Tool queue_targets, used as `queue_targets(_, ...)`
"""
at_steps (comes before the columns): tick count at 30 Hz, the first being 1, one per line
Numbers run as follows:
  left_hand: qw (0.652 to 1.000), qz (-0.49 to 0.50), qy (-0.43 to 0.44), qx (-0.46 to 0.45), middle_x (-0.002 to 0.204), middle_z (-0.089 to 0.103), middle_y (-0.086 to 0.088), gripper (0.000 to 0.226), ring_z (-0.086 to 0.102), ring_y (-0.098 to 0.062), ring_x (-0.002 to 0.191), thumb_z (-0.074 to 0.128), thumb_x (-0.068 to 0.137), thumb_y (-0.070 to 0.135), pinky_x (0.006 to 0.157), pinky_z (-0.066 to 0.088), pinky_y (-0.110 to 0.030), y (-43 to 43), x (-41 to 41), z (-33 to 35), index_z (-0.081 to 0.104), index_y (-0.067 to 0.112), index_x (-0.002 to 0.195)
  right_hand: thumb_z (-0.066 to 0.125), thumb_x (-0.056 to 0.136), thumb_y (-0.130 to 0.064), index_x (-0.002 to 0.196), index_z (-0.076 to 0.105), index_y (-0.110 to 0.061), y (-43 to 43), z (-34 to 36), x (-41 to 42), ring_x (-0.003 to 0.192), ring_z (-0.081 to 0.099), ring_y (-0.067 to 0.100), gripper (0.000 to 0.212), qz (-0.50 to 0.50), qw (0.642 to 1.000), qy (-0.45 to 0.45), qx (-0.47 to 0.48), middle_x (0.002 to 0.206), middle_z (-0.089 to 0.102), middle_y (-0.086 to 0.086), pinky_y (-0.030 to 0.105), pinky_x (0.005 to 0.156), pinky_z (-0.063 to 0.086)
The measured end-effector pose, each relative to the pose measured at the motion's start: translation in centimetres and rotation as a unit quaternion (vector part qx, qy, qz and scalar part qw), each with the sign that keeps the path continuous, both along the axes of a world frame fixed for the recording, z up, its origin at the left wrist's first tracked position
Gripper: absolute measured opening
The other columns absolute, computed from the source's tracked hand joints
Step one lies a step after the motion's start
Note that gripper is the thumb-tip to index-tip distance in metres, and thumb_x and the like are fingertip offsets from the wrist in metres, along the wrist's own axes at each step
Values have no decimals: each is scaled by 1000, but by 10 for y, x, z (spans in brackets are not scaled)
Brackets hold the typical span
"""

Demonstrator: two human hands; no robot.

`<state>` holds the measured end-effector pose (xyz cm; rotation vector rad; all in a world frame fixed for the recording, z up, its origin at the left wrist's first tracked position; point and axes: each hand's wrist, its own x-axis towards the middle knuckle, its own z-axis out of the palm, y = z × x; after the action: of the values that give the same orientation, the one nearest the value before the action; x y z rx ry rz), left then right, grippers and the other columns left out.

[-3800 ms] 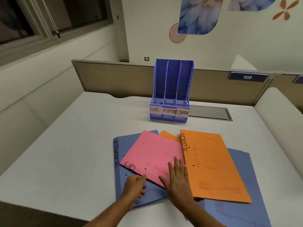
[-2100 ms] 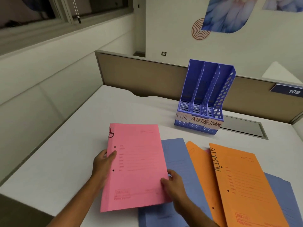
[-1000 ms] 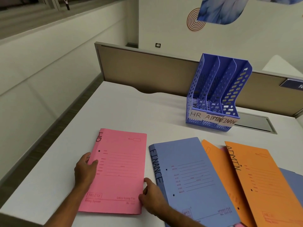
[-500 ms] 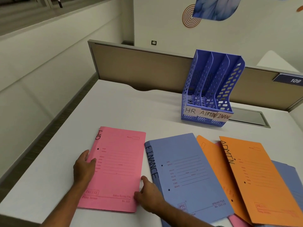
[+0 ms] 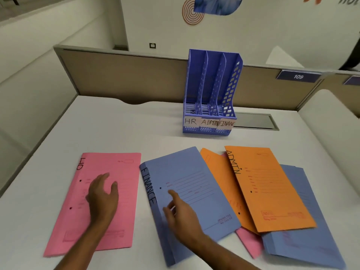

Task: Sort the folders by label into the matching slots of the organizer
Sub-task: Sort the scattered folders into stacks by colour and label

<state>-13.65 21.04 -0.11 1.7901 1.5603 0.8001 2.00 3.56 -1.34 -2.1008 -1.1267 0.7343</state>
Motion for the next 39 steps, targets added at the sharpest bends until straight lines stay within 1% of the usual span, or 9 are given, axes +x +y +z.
queue_targets(2,999,-37,-11,12,139,56,-19,40,50,-37,130,66,90,4,110,38,-58,-18,23,3,59,3,130,50,97,-39,146,32,-33,-17,2,22,94,60,10,52,-22,1000,-10,13,108,60,-11,33,84,50)
queue_targets(7,996,-86,-29,-12,139,56,-17,40,52,-34,129,67,90,6,111,39,-45,-58,77,8,60,2,130,52,98,-34,145,36,-29,-57,4,67,109,54,9,50,-78,995,-50,32,125,58,-8,27,93,46)
queue_targets(12,993,-89,-40,-68,144,53,-11,42,49,-31,133,64,93,13,112,39,-51,-87,109,0,57,8,134,54,97,-28,146,39,-19,-88,1,102,131,45,15,52,-100,990,-92,26,144,49,-3,31,109,38)
queue_targets(19,994,28,8,-106,131,61,-12,43,57,-37,116,65,93,23,106,35,-58,-112,116,-13,50,15,132,58,94,-26,143,40,-16,-113,-10,128,130,43,20,53,-130,988,-79,1,143,46,1,39,111,36)
queue_targets(23,980,80,-2,-182,139,54,-16,55,55,-41,121,65,92,27,102,43,-61,-117,107,-21,41,16,141,59,94,-23,143,41,-13,-115,-13,136,128,46,22,53,-154,988,-20,-2,139,51,7,37,109,38)
queue_targets(28,960,110,-53,-253,136,57,-16,58,65,-34,98,64,92,28,76,59,-43,-123,97,-33,38,17,143,60,93,-21,141,44,-11,-108,-13,140,122,51,23,51,-167,986,26,8,134,55,9,40,105,42)
queue_targets(32,950,126,-76,-275,129,61,-14,58,56,-11,69,65,91,23,50,44,-21,-122,96,-38,40,14,143,61,93,-21,138,47,-12,-103,-12,141,118,55,22,48,-170,984,51,12,129,59,9,42,102,46)
queue_targets(35,946,128,-90,-282,133,58,-16,60,53,-11,69,66,89,18,53,42,-22,-118,94,-41,41,8,143,61,92,-22,136,49,-13,-101,-12,141,116,57,21,46,-169,984,57,13,128,61,7,42,100,48)
queue_targets(39,934,129,-130,-307,135,56,-18,63,57,-26,93,69,88,14,77,49,-36,-110,93,-43,41,4,143,61,91,-18,133,51,-12,-98,-13,137,113,59,21,43,-172,982,73,17,126,62,7,38,99,50)
